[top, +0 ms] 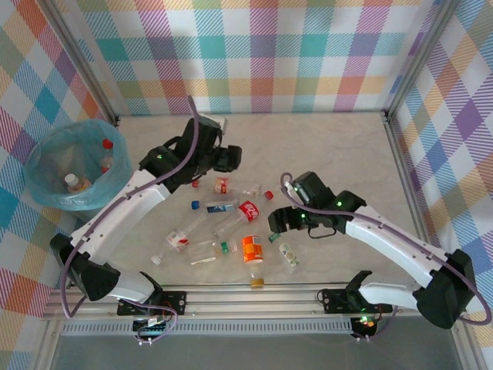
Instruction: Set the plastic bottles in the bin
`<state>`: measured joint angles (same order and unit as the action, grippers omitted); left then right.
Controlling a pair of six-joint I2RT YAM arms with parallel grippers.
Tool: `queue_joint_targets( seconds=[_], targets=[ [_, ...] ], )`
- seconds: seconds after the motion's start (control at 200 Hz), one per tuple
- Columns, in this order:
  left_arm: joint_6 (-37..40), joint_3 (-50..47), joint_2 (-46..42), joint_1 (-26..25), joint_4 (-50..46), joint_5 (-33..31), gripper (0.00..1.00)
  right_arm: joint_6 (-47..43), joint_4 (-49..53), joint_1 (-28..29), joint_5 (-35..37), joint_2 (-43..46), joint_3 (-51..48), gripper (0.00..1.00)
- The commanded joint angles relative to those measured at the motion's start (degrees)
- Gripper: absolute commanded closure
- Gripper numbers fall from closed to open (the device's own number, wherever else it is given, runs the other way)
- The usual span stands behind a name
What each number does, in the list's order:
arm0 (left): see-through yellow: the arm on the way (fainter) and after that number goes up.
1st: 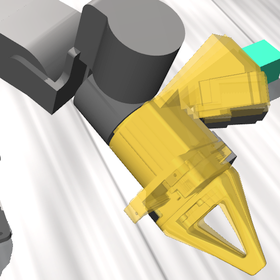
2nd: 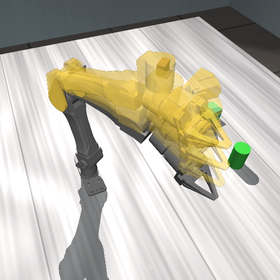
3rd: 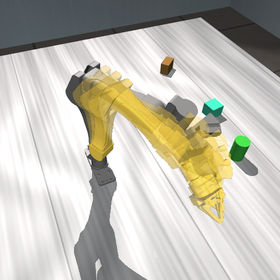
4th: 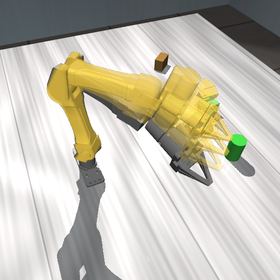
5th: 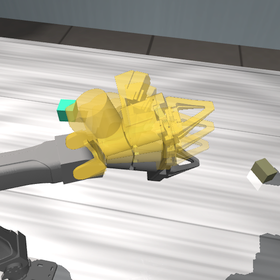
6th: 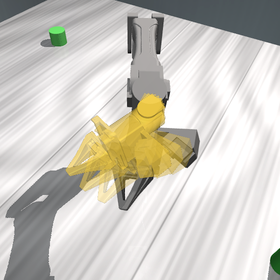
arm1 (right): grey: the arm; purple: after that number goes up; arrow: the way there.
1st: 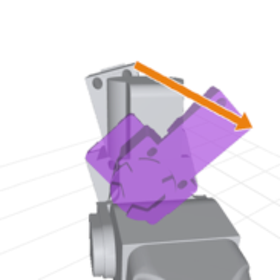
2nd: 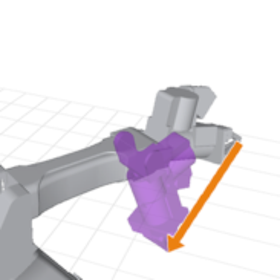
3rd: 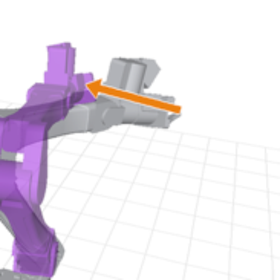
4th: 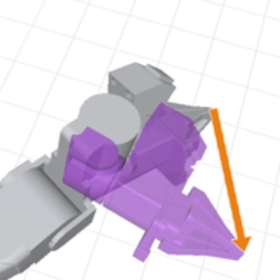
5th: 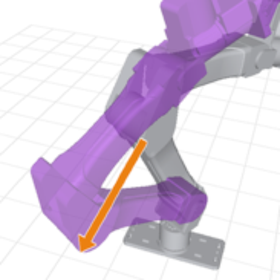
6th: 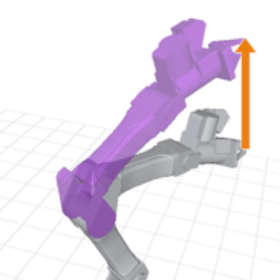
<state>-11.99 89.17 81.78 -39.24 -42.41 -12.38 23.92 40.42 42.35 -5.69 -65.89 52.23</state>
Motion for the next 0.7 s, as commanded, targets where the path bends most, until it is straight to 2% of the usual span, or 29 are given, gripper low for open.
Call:
queue_joint_targets(
  seconds=[0.0,0.1,0.225,0.41,0.695],
  targets=[
    [-4.0,-2.7,1.3,-2.5,5.9,6.3,0.22,5.3,3.3,-0.2,-1.6,2.7,-4.6,0.20],
    [-5.5,-3.9,3.5,-4.3,7.7,9.4,0.21,8.0,3.0,0.1,-2.9,3.6,-8.5,0.20],
    [-6.2,-4.4,5.8,-6.5,8.3,9.9,0.21,9.5,2.0,1.0,-2.1,3.3,-11.6,0.21],
    [-8.5,-6.9,7.1,-7.5,11.6,12.8,0.21,10.1,-1.0,3.2,-1.2,-0.1,-13.9,0.21],
    [-8.8,-7.1,8.1,-7.6,11.6,12.3,0.20,10.3,-3.8,5.9,-0.6,-5.4,-14.0,0.19]
  ],
)
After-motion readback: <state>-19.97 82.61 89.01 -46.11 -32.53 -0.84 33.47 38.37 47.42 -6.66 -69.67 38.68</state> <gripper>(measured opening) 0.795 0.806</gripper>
